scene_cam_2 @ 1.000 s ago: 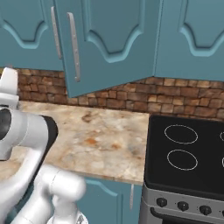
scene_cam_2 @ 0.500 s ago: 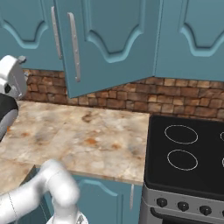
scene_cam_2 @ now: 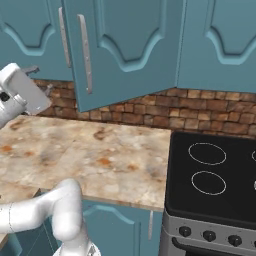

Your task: Open the cabinet, retrieve the rolling pin, and place it next to the meat on the cutting board to prepare for tenderizing.

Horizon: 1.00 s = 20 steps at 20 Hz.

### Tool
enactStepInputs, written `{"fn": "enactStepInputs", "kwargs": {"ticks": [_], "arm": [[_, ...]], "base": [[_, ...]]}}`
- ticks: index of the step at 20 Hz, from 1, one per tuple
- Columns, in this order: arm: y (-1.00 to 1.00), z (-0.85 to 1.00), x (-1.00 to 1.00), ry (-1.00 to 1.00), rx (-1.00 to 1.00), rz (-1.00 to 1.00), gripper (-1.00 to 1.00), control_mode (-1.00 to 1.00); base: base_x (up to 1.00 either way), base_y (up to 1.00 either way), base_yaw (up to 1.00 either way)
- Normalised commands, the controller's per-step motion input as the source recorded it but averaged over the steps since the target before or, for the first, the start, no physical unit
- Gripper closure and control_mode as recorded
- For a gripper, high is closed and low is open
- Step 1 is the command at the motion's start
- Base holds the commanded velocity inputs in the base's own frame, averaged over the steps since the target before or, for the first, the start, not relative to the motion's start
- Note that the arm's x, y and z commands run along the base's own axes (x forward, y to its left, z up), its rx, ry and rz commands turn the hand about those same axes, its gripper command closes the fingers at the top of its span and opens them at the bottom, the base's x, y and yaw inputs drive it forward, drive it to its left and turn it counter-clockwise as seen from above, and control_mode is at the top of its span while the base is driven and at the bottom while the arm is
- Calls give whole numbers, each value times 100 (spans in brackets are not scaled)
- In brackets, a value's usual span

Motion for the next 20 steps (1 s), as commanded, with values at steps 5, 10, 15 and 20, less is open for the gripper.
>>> {"fn": "enactStepInputs", "kwargs": {"ticks": [5,10,15,20], "arm": [[-15,0,4,6,-1,-47,-100,-100],[-28,0,-7,0,0,-39,-100,-100],[-35,0,-27,-4,4,-23,-100,-100],[-17,12,-14,-1,4,-6,-100,-100]], "base": [[0,0,0],[0,0,0],[0,0,0],[0,0,0]]}}
